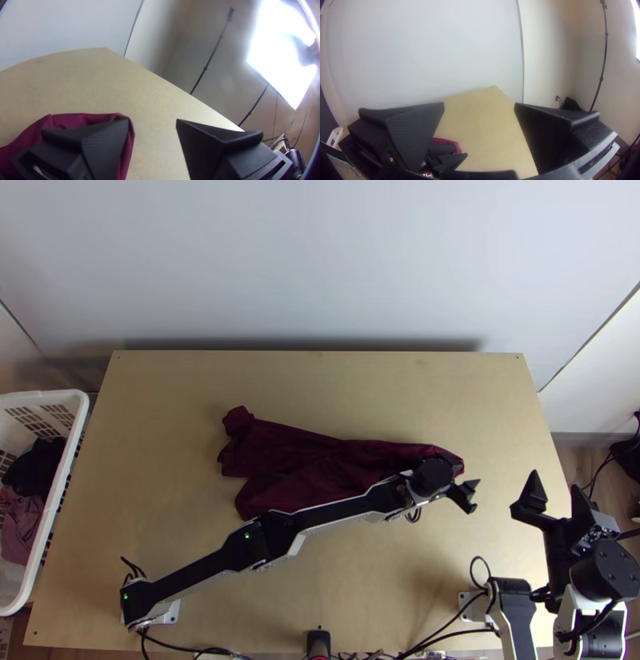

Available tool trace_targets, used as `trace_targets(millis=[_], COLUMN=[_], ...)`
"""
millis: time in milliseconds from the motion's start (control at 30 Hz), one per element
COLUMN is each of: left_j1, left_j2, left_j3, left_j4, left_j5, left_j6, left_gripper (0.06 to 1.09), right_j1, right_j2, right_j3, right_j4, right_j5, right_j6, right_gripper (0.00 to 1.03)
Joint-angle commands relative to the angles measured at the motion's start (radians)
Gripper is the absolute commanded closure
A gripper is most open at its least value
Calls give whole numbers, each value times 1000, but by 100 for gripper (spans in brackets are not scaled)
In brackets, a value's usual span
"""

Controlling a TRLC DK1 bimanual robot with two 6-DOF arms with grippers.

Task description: Fold the t-shirt

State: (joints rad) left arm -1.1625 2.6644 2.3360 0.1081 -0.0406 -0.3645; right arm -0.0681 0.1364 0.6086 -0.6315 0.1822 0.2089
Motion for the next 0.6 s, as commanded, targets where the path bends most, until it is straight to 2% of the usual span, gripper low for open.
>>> trace_targets(millis=[0,333,567], left_j1=[12,103,211], left_j2=[-4,-255,-486], left_j3=[2,-132,-181], left_j4=[-19,-245,-601], left_j5=[-8,-51,-59], left_j6=[45,61,56], left_gripper=[11,11,11], right_j1=[-10,42,116], right_j2=[-24,106,224], right_j3=[-4,71,117], right_j4=[-16,67,82], right_j5=[-7,-7,-12], right_j6=[0,-55,-68], right_gripper=[5,5,5])
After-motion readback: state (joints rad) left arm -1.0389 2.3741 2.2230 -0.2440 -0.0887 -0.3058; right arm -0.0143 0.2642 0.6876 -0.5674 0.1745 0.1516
